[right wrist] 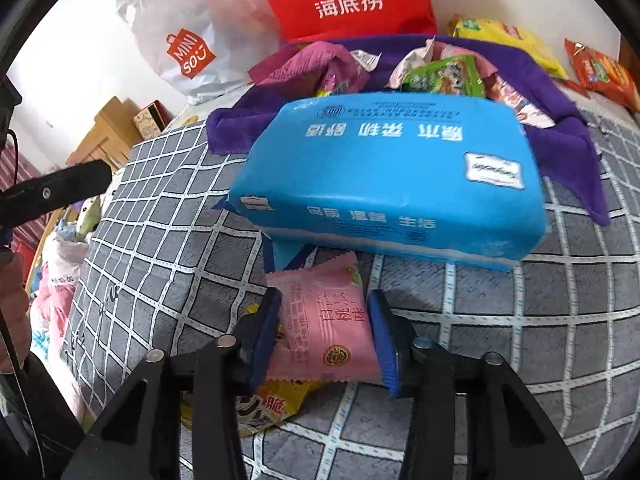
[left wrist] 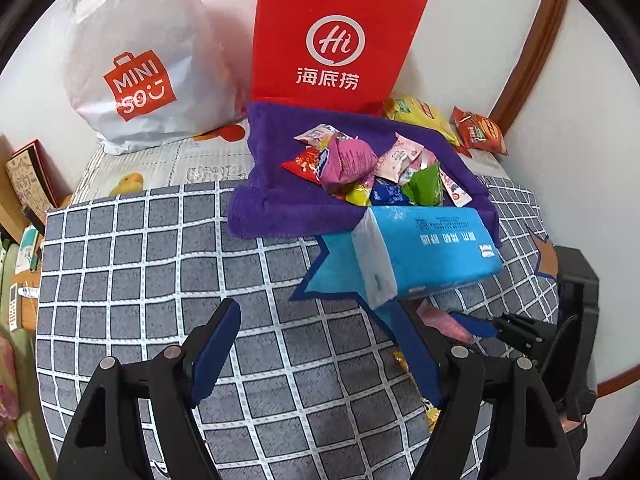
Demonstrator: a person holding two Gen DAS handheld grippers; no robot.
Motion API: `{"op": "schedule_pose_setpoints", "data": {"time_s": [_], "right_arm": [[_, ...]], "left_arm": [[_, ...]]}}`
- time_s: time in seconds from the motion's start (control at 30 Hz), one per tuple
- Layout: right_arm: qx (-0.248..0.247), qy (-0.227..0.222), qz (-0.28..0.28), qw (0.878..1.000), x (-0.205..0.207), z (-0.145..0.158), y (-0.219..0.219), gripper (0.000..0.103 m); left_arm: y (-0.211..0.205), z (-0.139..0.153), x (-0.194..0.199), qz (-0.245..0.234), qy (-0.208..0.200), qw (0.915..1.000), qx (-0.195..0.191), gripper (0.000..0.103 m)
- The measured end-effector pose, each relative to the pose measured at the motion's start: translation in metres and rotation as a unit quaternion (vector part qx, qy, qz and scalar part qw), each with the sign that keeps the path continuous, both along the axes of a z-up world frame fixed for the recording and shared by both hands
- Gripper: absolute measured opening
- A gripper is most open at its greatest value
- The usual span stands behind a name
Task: Organize snacks
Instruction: 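Grasp the pink peach candy with the right tool while the left grasps the yellow chip bag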
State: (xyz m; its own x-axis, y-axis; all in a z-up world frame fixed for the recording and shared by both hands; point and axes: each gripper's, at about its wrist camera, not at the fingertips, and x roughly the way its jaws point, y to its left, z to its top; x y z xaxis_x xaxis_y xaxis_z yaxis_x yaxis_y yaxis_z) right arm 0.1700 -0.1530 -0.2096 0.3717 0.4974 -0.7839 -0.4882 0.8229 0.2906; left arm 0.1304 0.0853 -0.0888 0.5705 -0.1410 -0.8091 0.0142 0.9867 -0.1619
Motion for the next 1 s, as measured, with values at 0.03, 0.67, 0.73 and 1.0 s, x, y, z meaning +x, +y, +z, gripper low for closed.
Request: {"op": "schedule_pose_setpoints", "data": {"time_s": [0.03,0.67,0.73,1.0], "right_arm": [[0.008,0.001,-0.003,1.000,-0.002,0.003,-0.004,0.044],[-0.069,-0.077,-0.157,0.982,-0.020,-0.014,-0.114,0.044],[-0.072,-0.084,-0.156,0.982,-0.019,-0.015,-0.113,0.044],[-0.042,-0.078,-0.161,0.983,-0.018,-0.012,-0.115,0.044]], "left_arm": [[-0.001,-0.001,-0.002,-0.002,0.001,1.0000,-0.002,0.076],[-0.073,-0.033,-0.025,-0.124,0.021,0.9882,-0.087,0.076],[-0.084,-0.035,-0.027,-0.129,0.020,0.9892,-0.068,0.076],[-0.109,-0.073,-0.021,-0.128,0.045,0.9907,0.004,0.074]]}}
